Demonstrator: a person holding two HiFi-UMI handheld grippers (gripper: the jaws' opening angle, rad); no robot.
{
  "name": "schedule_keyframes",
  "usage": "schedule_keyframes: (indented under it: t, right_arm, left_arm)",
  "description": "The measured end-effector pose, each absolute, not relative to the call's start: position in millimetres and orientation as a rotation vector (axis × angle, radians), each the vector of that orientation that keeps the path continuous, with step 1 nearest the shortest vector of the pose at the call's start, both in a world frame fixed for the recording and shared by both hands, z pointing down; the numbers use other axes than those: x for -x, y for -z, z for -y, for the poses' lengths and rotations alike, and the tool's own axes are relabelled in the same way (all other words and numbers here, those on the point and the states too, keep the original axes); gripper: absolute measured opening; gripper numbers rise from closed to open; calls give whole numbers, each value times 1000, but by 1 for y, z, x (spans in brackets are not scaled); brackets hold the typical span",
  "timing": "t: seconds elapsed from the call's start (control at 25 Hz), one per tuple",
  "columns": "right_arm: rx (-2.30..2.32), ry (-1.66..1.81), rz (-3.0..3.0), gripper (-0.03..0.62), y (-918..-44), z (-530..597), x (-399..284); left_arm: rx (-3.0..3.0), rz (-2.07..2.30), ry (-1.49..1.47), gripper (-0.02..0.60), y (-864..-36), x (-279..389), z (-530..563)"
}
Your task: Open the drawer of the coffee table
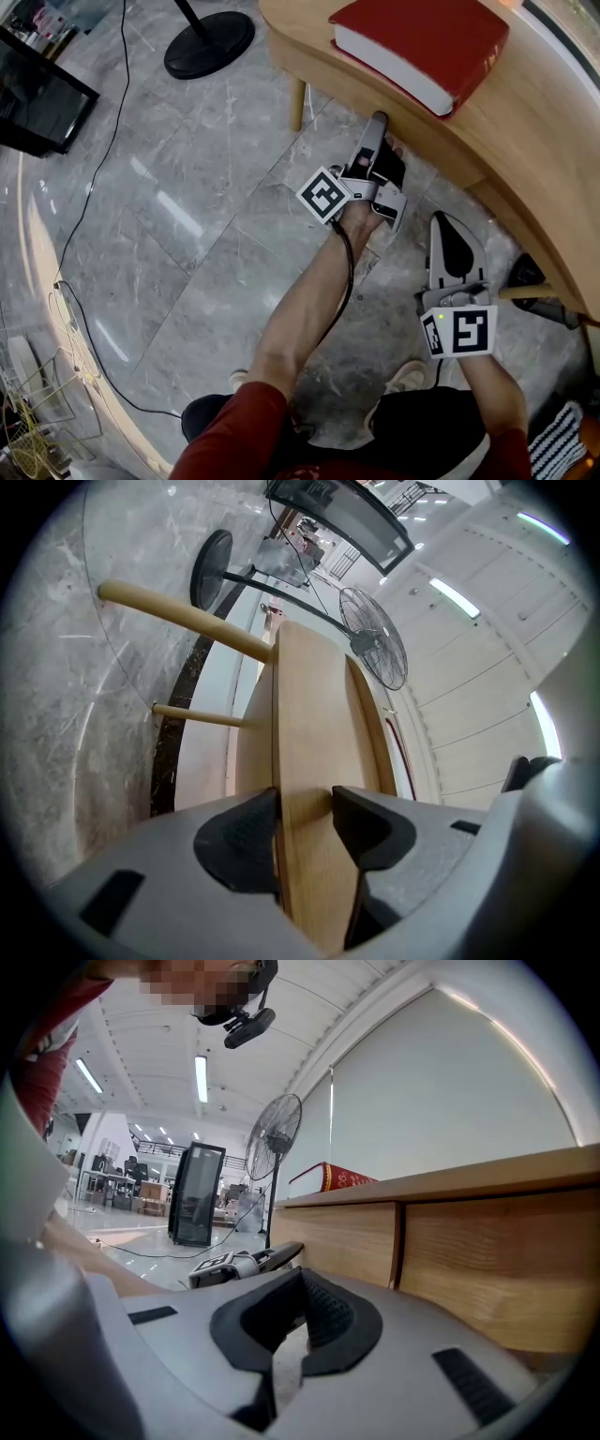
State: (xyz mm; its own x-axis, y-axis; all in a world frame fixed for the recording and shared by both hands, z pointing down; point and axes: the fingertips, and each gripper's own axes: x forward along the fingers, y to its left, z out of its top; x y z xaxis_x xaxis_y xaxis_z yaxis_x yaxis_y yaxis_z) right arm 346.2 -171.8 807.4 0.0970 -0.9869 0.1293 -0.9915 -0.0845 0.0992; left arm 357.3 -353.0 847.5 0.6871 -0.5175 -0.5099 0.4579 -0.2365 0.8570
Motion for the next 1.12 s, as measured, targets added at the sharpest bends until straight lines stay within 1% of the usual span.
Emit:
schedule_keyframes:
  t: [0.84, 1.12]
  right_arm:
    - [-1872, -12, 2199, -5, -810, 153, -240]
    - [-1835, -10, 2227, -5, -802, 148, -222]
  left_arm:
    - [-1582, 72, 938, 197, -849, -255, 312]
    - [-1573, 82, 951, 197, -851, -224, 300]
